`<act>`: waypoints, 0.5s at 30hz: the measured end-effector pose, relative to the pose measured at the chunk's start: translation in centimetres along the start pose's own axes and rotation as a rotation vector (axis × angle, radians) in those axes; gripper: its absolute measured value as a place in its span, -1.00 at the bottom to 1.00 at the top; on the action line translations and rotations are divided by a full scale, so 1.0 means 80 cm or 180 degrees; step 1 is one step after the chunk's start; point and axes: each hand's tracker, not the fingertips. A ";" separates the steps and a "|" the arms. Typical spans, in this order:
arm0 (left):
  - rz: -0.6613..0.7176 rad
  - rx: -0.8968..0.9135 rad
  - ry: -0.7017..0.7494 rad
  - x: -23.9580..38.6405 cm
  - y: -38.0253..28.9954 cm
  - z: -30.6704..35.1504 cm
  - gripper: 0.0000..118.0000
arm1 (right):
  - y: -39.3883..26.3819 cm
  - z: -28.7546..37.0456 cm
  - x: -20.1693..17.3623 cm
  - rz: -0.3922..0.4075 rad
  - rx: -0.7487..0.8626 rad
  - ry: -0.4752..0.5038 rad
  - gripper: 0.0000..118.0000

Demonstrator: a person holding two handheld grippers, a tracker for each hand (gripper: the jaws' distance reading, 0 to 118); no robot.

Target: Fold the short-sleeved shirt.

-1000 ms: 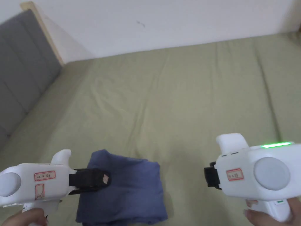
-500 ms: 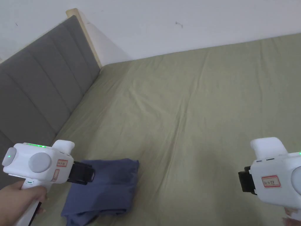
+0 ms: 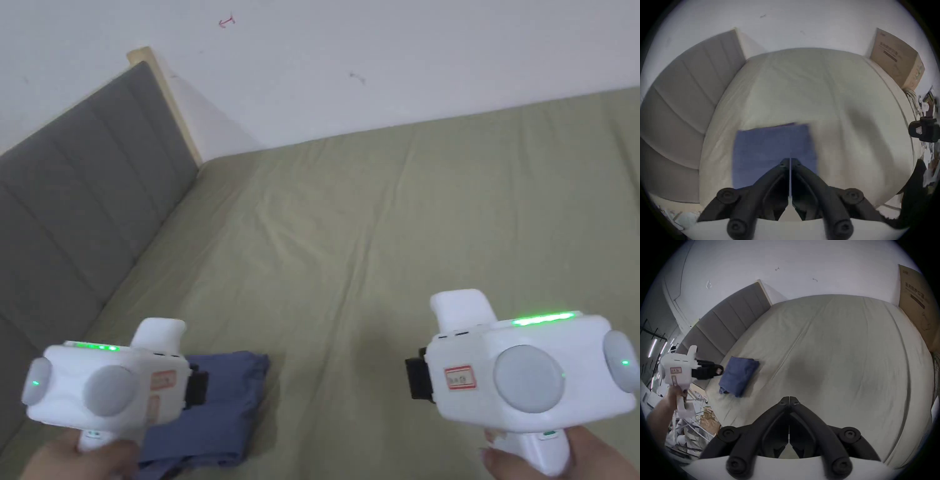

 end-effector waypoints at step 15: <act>-0.0018 0.1920 -0.0933 0.394 0.006 0.154 -0.99 | -0.049 0.259 0.206 -0.0310 0.1126 -0.1368 -0.99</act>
